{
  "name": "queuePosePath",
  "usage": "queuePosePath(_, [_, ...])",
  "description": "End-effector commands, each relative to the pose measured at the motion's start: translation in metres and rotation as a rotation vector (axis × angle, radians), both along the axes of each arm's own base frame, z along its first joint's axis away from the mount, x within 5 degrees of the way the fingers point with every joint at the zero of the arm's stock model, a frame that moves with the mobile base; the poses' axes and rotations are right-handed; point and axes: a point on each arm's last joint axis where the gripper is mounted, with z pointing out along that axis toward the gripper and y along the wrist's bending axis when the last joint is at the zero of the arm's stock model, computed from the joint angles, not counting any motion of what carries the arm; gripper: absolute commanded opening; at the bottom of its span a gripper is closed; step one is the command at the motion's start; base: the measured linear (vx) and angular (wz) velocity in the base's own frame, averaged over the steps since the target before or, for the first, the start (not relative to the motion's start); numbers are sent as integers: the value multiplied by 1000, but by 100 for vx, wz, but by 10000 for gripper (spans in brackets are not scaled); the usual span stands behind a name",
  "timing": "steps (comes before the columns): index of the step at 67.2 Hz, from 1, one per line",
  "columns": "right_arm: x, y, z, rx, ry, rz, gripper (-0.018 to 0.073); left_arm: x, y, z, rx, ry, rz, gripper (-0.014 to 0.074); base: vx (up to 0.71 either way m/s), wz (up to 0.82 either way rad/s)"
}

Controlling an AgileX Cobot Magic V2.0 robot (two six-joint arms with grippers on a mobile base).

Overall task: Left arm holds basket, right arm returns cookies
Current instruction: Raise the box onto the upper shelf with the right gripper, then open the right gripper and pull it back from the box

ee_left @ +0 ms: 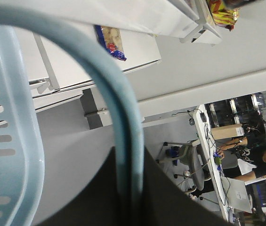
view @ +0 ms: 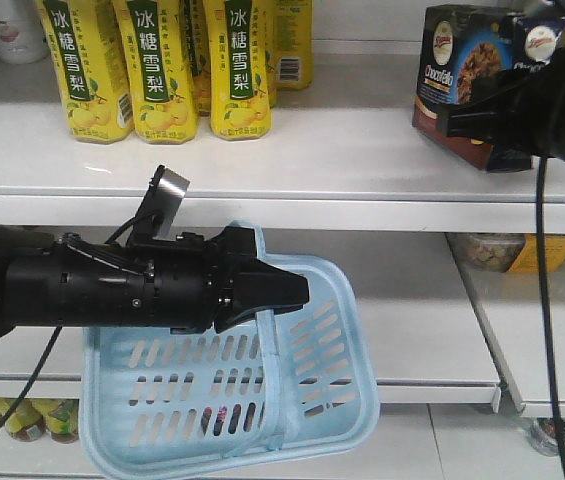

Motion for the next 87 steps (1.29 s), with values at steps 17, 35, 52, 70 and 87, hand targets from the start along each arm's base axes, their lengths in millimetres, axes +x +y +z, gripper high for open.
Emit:
queuePosePath(17, [23, 4, -4, -23, -66, -23, 328, 2, 2, 33, -132, -50, 60, -3, 0, 0])
queuePosePath(35, [22, 4, -4, 39, -58, -38, 531, 2, 2, 33, -132, -50, 60, -3, 0, 0])
queuePosePath(52, [10, 2, 9, 82, -91, -31, 556, 2, 2, 33, -132, -50, 60, -3, 0, 0])
queuePosePath(70, [-11, -8, 29, 130, -123, -65, 556, 2, 2, 33, -132, -50, 60, -3, 0, 0])
queuePosePath(87, [-31, -12, 39, 110, -97, -21, 556, 2, 2, 33, -132, -50, 60, -3, 0, 0])
